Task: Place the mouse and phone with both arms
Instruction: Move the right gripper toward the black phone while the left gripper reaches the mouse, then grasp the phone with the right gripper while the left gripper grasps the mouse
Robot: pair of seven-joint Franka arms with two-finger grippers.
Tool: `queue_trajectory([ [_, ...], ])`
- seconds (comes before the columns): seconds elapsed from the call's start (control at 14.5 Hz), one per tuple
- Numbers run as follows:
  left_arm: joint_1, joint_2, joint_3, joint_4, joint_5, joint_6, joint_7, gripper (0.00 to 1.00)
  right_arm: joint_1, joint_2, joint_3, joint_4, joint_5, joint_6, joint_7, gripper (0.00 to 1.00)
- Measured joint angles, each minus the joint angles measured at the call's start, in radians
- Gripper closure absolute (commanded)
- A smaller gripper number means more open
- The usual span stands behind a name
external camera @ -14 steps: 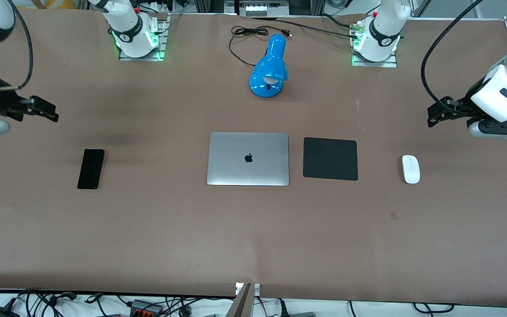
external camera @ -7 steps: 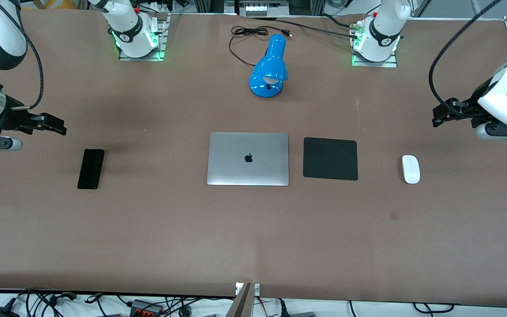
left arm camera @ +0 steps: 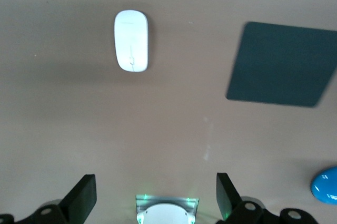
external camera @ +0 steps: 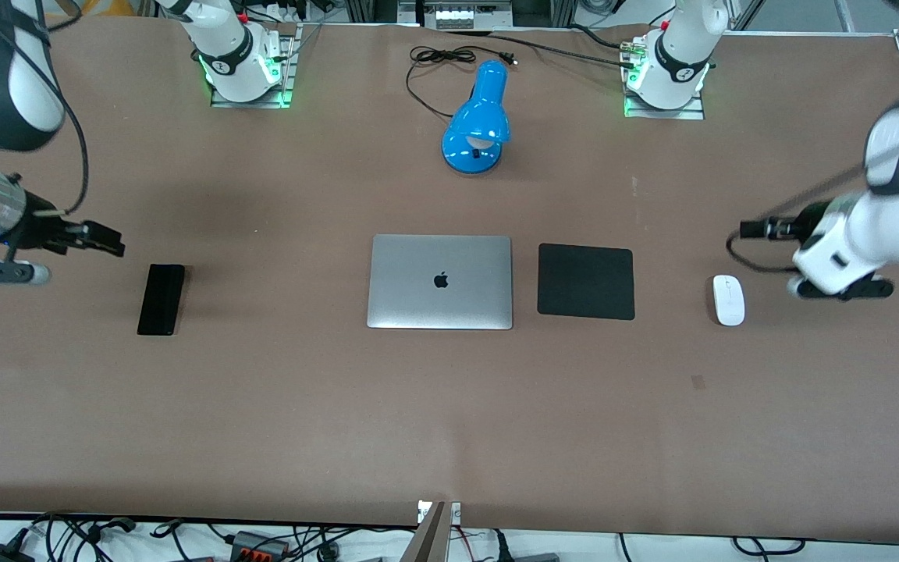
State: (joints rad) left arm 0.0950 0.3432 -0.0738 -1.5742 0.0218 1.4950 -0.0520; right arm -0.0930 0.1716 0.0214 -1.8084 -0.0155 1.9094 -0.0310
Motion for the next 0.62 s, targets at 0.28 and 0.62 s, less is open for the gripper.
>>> queue_trajectory([
  [0.28,0.091,0.054,0.002,-0.190,0.054,0.426,0.103,0.00,-0.037,0.128,-0.003,-0.023,-0.009,0.090,0.000,0.00],
  [0.62,0.121,0.052,-0.003,-0.478,0.075,0.875,0.125,0.00,-0.050,0.298,-0.005,-0.025,-0.064,0.214,0.000,0.00],
])
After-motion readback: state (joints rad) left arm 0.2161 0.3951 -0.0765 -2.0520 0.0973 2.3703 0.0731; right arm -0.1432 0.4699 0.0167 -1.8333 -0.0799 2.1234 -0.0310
